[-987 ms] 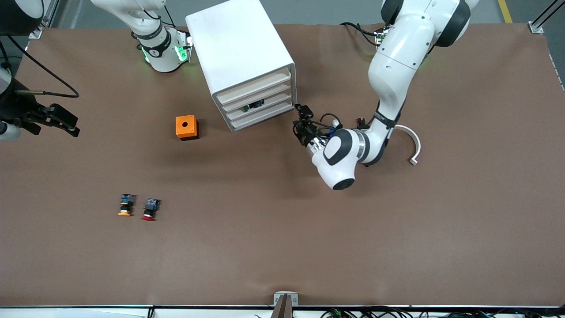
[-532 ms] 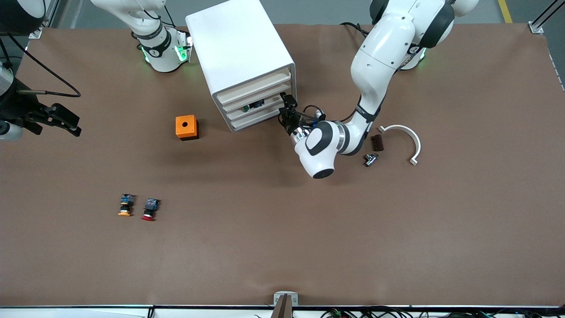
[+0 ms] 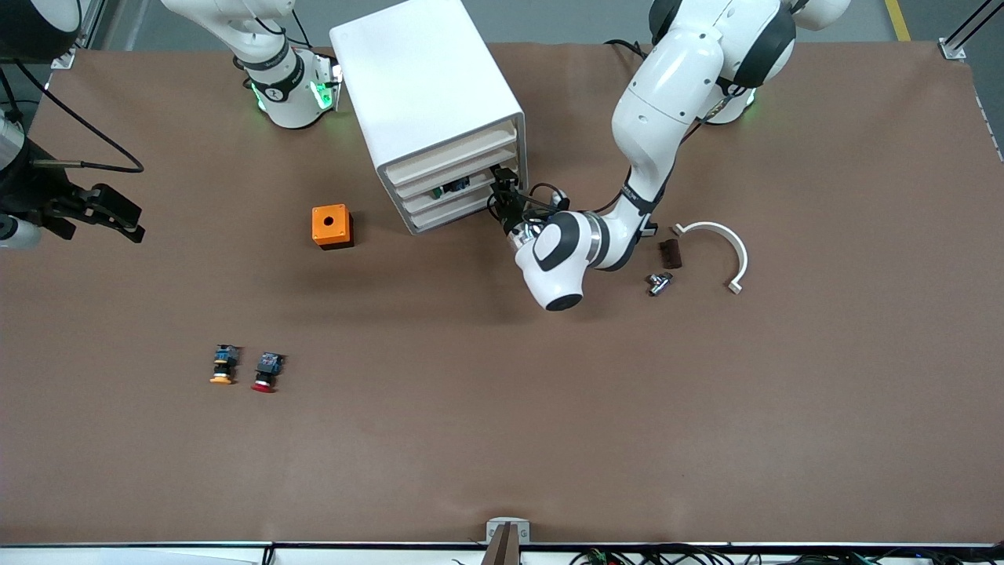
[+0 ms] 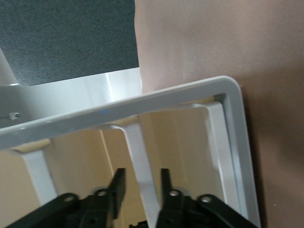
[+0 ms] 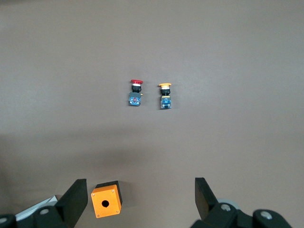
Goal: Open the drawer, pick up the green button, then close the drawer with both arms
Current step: 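Pull the drawer open with the left gripper, then grasp the green button in the drawer with the right gripper while the left gripper withdraws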
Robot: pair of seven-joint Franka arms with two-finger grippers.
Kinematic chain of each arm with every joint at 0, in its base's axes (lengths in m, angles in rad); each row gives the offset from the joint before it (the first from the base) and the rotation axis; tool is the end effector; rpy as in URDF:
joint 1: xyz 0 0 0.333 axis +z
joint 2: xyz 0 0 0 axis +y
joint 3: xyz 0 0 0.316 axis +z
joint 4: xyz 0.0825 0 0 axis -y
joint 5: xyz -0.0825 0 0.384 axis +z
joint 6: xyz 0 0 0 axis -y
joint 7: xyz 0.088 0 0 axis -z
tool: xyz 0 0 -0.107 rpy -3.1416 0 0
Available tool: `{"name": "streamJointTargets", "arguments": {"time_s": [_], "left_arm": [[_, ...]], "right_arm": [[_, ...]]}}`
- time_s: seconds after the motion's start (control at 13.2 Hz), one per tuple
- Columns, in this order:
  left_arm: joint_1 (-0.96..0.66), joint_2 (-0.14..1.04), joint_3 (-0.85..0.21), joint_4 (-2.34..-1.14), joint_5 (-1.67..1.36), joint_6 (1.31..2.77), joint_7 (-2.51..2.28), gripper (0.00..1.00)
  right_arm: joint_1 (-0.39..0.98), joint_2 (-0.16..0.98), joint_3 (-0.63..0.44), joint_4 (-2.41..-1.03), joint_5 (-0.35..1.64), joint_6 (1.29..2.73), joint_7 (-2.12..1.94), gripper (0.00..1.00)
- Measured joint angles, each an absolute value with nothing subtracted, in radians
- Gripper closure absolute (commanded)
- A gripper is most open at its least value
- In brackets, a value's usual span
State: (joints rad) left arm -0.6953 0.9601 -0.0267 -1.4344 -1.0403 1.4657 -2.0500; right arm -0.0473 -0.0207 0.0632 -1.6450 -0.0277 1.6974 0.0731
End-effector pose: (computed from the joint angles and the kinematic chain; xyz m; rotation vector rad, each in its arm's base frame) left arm 0.4145 -0.4943 0.1276 -1.3273 -1.6299 1.4355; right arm 0.5594 0.0066 0.6122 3.1127 -0.0851 0.1157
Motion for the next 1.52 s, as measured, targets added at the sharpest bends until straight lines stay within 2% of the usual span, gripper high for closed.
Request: {"name": "streamJointTargets", "arguments": {"time_s": [0.3, 0.68, 0.91, 0.99, 1.06, 1.29, 1.52], "left_arm": [[-0.692, 0.960, -0.004, -1.424, -1.041, 1.470, -2.085, 1.00], [-0.625, 0.957, 0.091, -1.361, -1.036, 1.462, -2.077, 0.98], [-0.581, 0.958, 0.098, -1.344, -1.034, 1.465, -2.067, 0.95], [-0.575, 0.958, 0.099, -1.342, -1.034, 1.467, -2.060, 0.86], [-0.572, 0.958, 0.100, -1.341, -1.034, 1.468, -2.052, 0.61], [-0.570, 0.958, 0.105, -1.336, -1.034, 1.476, -2.019, 0.01], [-0.556, 0.957, 0.113, -1.321, -1.024, 1.476, -2.013, 0.01]], "right_arm": [[-0.047, -0.021, 0.063, -1.645, -0.028, 1.699, 0.073, 0.00], [-0.038, -0.005, 0.065, -1.651, -0.028, 1.697, 0.071, 0.00], [0.026, 0.004, 0.067, -1.652, -0.027, 1.699, 0.234, 0.00], [0.069, 0.012, 0.068, -1.653, -0.027, 1.704, 0.339, 0.00], [0.117, 0.023, 0.070, -1.657, -0.028, 1.718, 0.444, 0.00], [0.245, 0.083, 0.074, -1.665, -0.027, 1.765, 0.774, 0.00], [0.350, 0.161, 0.076, -1.671, -0.014, 1.834, 1.076, 0.00]]}}
